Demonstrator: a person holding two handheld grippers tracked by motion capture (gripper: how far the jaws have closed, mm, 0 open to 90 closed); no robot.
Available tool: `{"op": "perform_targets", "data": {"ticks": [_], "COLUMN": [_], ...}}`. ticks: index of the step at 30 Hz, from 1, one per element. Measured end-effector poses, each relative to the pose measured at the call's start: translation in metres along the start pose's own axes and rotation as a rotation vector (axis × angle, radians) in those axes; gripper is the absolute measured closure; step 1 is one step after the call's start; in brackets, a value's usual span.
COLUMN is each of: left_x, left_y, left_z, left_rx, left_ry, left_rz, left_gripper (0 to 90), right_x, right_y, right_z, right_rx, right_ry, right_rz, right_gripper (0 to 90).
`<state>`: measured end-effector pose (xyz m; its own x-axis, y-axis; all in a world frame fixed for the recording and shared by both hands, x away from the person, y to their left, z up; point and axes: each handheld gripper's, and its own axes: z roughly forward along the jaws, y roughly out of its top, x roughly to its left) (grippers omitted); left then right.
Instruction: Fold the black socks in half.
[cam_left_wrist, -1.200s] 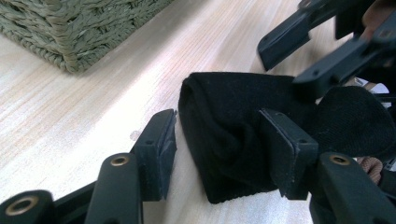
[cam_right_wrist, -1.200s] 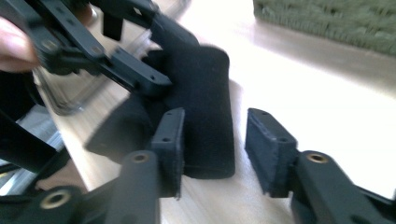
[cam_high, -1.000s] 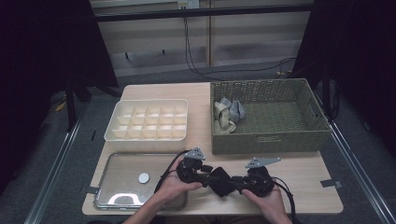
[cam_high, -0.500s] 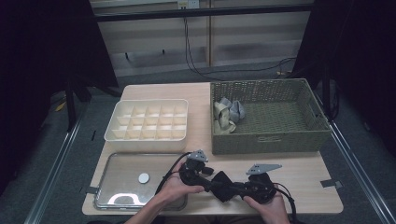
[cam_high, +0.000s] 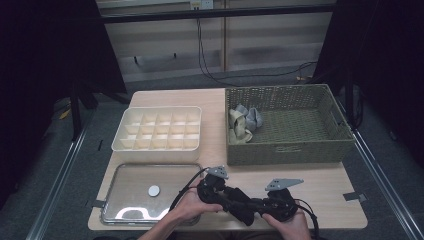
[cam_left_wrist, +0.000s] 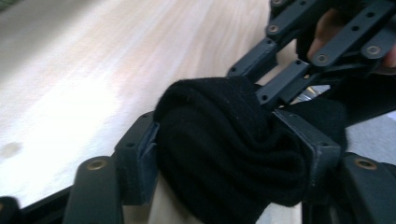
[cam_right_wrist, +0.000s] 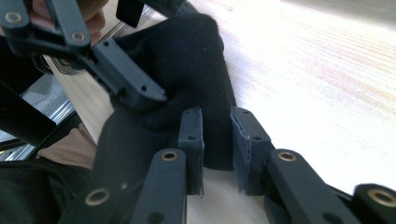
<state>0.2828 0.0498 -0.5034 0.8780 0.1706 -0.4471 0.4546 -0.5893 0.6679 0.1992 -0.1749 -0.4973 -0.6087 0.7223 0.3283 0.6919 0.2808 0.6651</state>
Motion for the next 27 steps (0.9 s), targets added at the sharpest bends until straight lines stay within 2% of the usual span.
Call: {"op": "perform_targets", "data": {"ticks": [2, 3, 7, 8, 10, 16, 23, 27], "left_x": [-0.001, 0.000, -0.002, -0.002, -0.003, -0.006, -0.005, -0.004], "left_y": [0.000, 0.000, 0.000, 0.000, 0.001, 0.004, 0.007, 0.009], "left_z": [-0.001, -0.002, -0.005, -0.005, -0.007, -0.013, -0.021, -0.025], "left_rx": [-0.006, -0.005, -0.020, -0.025, -0.035, -0.037, -0.067, -0.073], "left_ry": [-0.007, -0.023, -0.025, -0.030, -0.012, 0.026, 0.064, 0.071], "left_rz": [-0.007, 0.003, 0.006, 0.003, -0.006, 0.023, 0.025, 0.030], "left_gripper": [43.1, 47.4, 60.5, 61.4, 63.4, 65.6, 66.7, 67.1], "right_x": [0.000, 0.000, -0.001, -0.001, -0.002, -0.002, -0.005, -0.006], "right_y": [0.000, 0.000, -0.001, -0.001, -0.001, 0.001, 0.007, 0.010], "right_z": [0.000, 0.000, 0.000, 0.001, 0.002, 0.005, 0.010, 0.014], "right_rx": [-0.001, -0.005, -0.019, -0.025, -0.029, -0.047, -0.059, -0.062], "right_ry": [-0.001, 0.000, 0.004, 0.003, 0.009, 0.010, 0.003, 0.000], "right_rz": [0.001, 0.004, 0.004, -0.002, 0.008, 0.014, 0.016, 0.018], "right_gripper": [75.3, 75.3, 75.2, 75.1, 75.0, 73.9, 69.0, 66.9]}}
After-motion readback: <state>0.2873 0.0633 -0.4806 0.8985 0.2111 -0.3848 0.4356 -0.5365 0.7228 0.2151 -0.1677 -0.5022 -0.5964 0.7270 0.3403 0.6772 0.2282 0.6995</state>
